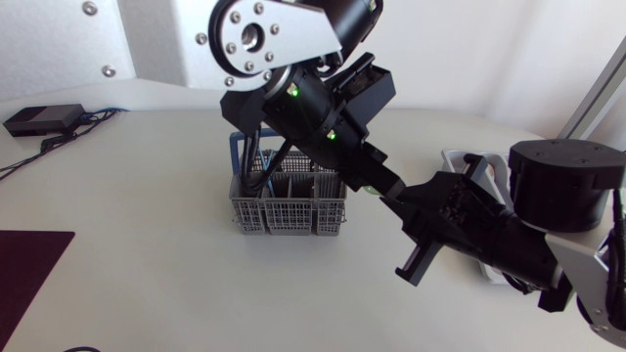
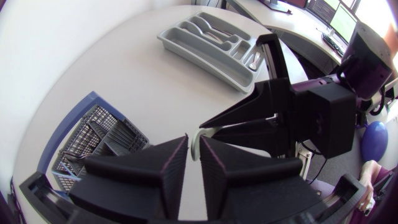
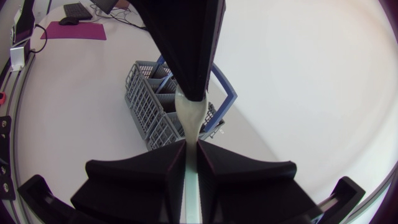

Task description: Sort the cutlery from the basket into the organizer compartments.

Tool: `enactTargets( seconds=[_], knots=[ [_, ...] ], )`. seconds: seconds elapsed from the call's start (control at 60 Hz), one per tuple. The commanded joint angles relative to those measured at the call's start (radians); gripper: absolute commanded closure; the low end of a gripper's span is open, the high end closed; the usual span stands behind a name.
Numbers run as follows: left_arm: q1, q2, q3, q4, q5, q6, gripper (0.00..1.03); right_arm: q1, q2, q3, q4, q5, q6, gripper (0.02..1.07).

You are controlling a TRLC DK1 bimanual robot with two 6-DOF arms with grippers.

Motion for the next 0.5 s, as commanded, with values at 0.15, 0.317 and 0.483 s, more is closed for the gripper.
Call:
enactTargets(
  seconds=[0.15,0.317,0.483],
  knots=[
    [0.074,-0.021,0.074,0.001,0.014,-0.045,0.35,-0.013,-0.023,0.000,-0.060,-0.036,0.015,0.95],
    [0.186,-0.099,0.061,0.046,0.007,-0.031,0.33,-0.098,-0.062,-0.002,-0.135,-0.122,-0.011,0.95],
    [0.267,-0.170,-0.045,0.046,-0.002,0.028,0.34,-0.253,-0.083,-0.002,-0.211,-0.257,-0.074,0.95]
  ],
)
